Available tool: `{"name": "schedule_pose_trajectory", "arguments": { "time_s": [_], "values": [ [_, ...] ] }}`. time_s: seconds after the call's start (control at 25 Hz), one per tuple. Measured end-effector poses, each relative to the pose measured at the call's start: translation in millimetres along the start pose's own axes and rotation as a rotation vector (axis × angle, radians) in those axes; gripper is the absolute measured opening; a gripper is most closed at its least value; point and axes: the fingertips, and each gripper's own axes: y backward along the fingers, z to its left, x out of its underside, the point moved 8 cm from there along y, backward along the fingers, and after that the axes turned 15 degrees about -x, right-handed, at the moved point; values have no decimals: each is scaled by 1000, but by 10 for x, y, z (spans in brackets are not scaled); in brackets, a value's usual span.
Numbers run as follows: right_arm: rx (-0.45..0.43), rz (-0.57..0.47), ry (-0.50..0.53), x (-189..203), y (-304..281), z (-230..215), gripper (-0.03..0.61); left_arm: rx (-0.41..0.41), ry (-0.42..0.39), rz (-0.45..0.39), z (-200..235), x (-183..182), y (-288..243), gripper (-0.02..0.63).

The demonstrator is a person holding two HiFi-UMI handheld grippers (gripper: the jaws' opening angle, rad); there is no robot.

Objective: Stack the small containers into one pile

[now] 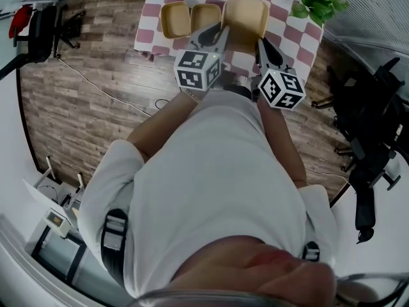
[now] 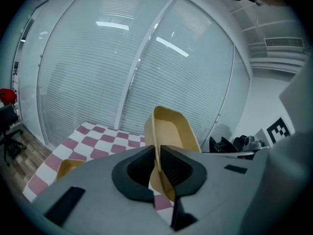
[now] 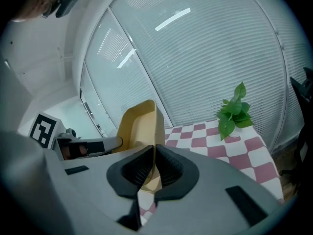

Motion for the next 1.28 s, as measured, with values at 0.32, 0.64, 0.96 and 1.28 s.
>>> {"name": "schedule_pose_trajectory", "arguments": {
  "time_s": [0.32, 0.64, 0.96, 1.28],
  "values": [
    [2, 20, 8, 197, -626, 592, 44, 3, 27, 2, 871, -48, 175, 61],
    [21, 26, 8, 373, -1089, 1020, 44, 21, 39, 14, 1527, -52, 270, 61],
    [16, 45, 16, 466, -1256, 1220, 44, 20, 45, 15, 1794, -47, 335, 57],
    [20, 61, 6, 470, -1131, 1100, 44, 13, 47, 33, 1636, 24, 307, 57]
  ]
}}
